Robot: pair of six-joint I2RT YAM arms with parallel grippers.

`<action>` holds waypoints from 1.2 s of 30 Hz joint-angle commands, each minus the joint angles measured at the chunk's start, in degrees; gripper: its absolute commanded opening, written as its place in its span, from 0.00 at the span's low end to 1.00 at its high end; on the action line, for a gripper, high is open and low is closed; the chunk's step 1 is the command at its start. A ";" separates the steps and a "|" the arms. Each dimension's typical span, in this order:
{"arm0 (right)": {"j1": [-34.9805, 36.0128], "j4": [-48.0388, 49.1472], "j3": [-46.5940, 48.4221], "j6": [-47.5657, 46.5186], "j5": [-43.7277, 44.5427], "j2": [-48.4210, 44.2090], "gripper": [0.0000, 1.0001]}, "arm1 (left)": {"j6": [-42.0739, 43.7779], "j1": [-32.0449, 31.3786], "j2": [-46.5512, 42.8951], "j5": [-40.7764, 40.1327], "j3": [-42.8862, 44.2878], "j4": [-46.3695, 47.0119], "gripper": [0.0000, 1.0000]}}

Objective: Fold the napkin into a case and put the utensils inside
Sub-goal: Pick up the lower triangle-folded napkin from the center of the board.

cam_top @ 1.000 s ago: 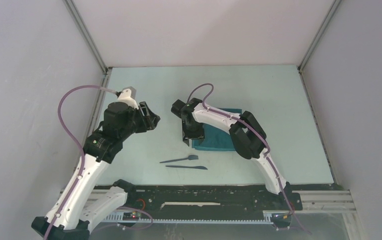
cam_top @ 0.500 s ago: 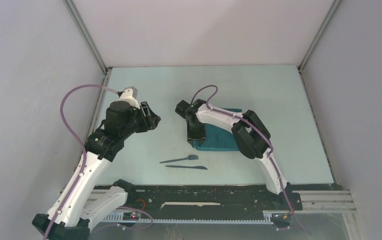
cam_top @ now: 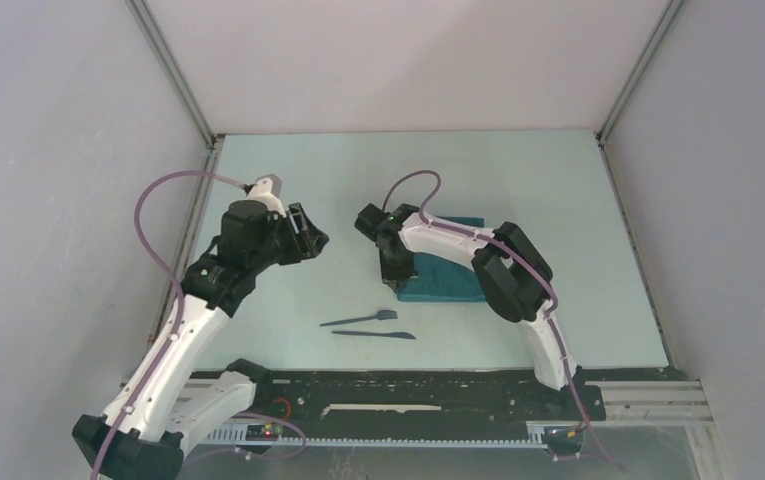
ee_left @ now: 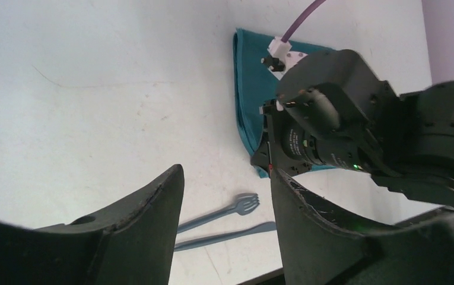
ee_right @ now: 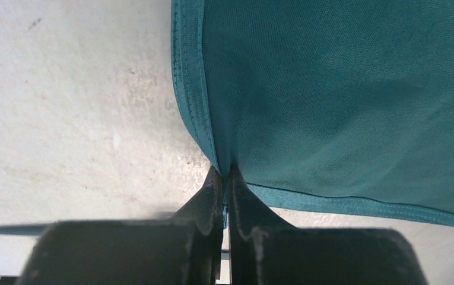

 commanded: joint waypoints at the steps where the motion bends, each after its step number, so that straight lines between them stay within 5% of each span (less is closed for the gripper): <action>1: -2.49 13.54 -7.57 -2.09 -0.87 -7.75 0.00 | -4.46 2.78 4.07 10.04 -3.06 6.59 0.64; 5: -5.84 24.94 -18.00 -2.21 -10.62 -15.95 0.00 | -12.22 5.10 11.19 22.36 -7.39 18.24 0.77; 10: -9.53 33.16 -26.63 -1.29 -19.43 -20.66 0.00 | -29.33 5.61 26.21 32.14 -12.27 41.14 0.79; 16: -13.61 37.91 -32.40 -0.06 -25.30 -24.56 0.00 | -40.77 5.35 45.31 31.92 -9.65 58.30 0.88; 23: -17.70 42.63 -39.57 0.94 -30.12 -30.08 0.00 | -42.39 3.69 58.93 29.33 -2.73 63.60 0.98; 30: -19.85 45.55 -43.04 0.78 -32.46 -30.94 0.00 | -39.89 1.61 66.58 28.12 5.34 62.26 0.77; 36: -20.93 47.11 -44.62 0.59 -33.53 -31.50 0.00 | -33.94 0.85 67.40 22.80 9.97 50.33 0.57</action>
